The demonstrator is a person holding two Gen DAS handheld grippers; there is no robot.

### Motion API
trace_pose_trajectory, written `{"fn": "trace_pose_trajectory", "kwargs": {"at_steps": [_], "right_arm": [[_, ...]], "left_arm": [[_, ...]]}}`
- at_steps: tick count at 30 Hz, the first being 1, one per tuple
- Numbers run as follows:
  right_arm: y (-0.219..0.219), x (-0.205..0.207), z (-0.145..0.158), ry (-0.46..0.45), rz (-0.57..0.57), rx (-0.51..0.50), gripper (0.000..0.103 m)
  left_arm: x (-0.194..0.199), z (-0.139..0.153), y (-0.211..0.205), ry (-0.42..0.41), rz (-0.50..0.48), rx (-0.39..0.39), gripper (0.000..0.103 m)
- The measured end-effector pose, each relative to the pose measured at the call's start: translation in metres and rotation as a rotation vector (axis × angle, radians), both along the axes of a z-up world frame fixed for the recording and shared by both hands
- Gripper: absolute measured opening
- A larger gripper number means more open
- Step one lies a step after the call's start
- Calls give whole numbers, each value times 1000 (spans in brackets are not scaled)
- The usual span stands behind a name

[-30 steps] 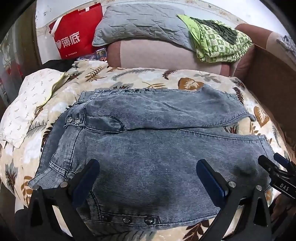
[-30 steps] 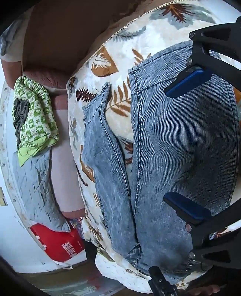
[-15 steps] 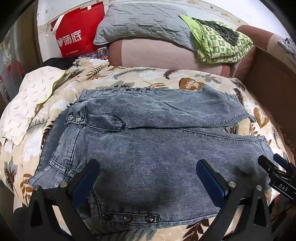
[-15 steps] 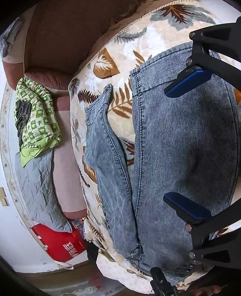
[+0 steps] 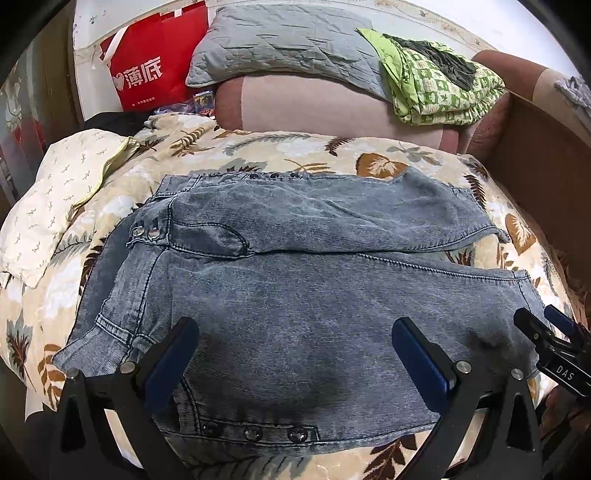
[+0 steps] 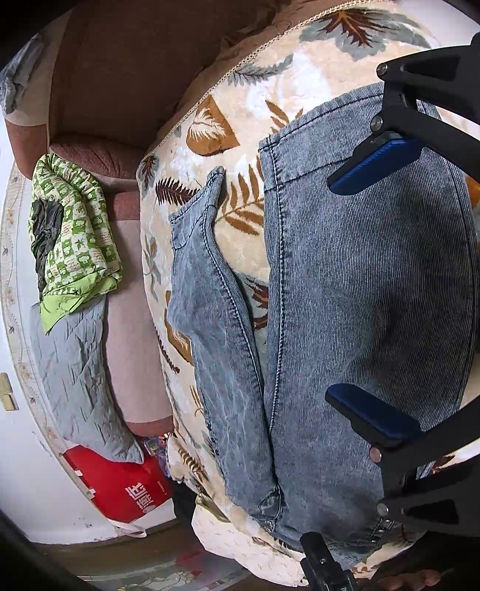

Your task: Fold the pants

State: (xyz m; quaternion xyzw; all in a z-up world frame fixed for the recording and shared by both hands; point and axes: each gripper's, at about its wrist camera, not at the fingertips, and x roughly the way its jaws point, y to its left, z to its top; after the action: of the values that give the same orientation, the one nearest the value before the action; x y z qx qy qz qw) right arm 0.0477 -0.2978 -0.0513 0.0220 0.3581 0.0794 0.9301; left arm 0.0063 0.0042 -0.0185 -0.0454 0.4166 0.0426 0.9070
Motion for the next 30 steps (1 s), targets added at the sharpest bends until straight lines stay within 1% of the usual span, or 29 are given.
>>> {"fn": "trace_pose_trajectory", "kwargs": {"at_steps": [30], "right_arm": [[1, 1, -2, 3, 4, -5, 103]], "left_arm": [[-2, -3, 4, 0, 5, -18, 103]]}}
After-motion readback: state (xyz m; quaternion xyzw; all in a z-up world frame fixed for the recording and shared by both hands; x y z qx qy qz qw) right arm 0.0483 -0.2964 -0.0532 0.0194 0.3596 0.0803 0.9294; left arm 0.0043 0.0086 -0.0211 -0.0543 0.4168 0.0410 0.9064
